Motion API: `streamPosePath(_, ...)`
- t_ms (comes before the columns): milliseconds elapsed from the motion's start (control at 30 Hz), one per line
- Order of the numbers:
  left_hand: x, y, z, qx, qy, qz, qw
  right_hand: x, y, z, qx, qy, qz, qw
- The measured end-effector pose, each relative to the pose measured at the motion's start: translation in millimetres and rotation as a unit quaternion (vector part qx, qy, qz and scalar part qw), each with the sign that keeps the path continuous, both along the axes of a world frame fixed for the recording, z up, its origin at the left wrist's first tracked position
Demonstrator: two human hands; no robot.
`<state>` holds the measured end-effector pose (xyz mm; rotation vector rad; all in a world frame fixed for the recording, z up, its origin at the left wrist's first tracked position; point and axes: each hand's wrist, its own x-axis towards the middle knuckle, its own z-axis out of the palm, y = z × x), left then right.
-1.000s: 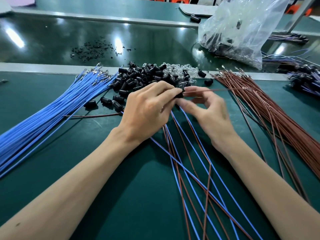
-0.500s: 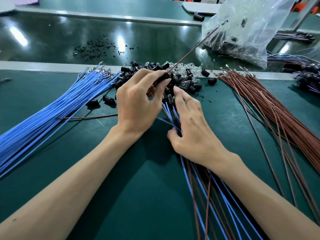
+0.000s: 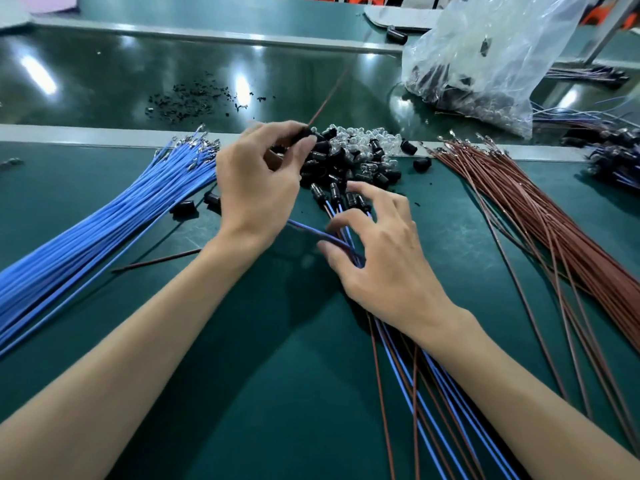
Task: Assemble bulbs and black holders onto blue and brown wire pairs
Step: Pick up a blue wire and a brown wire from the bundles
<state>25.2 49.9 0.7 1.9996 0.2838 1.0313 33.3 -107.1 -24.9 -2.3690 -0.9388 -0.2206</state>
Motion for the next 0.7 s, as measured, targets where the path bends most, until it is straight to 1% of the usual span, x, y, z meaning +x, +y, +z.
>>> streamPosePath(67, 1.2, 1.4, 4.9, -0.034, 0.053, -0.051, 0.997, 0.0, -0.4, -0.1, -0.010, 0.003, 0.001, 1.000)
streamPosePath(133, 1.4, 5.5, 7.9, -0.050, 0.073, -0.070, 0.994, 0.1, -1.6, 1.4, -0.010, 0.008, 0.006, 1.000)
streamPosePath(200, 1.6, 16.3, 10.1, -0.074, 0.074, -0.049, 0.993, -0.3, -2.8, 2.8, -0.002, -0.006, 0.013, 1.000)
streamPosePath(267, 1.9, 31.8, 10.8, -0.110, 0.070, -0.001, 0.991, -2.0, -2.8, 4.7, 0.028, -0.010, 0.013, 0.999)
streamPosePath(367, 2.5, 48.0, 3.3, -0.146, 0.072, 0.048, 0.986, -2.8, -3.3, 7.0, 0.068, -0.010, -0.009, 0.998)
streamPosePath(433, 2.5, 48.6, -4.6, -0.128, 0.101, 0.036, 0.986, -1.7, -3.6, 6.7, 0.080, -0.019, -0.029, 0.996)
streamPosePath(533, 2.2, 45.3, -12.2, -0.038, 0.130, 0.019, 0.991, -1.7, -2.0, 7.1, 0.128, -0.045, -0.054, 0.989)
streamPosePath(633, 1.5, 56.1, -8.2, -0.008, 0.106, 0.081, 0.991, -0.8, -2.9, 8.9, 0.177, -0.084, -0.076, 0.978)
streamPosePath(700, 0.1, 65.5, -7.2, 0.006, 0.096, 0.111, 0.989, 0.2, -4.0, 10.0, 0.189, -0.079, -0.091, 0.975)
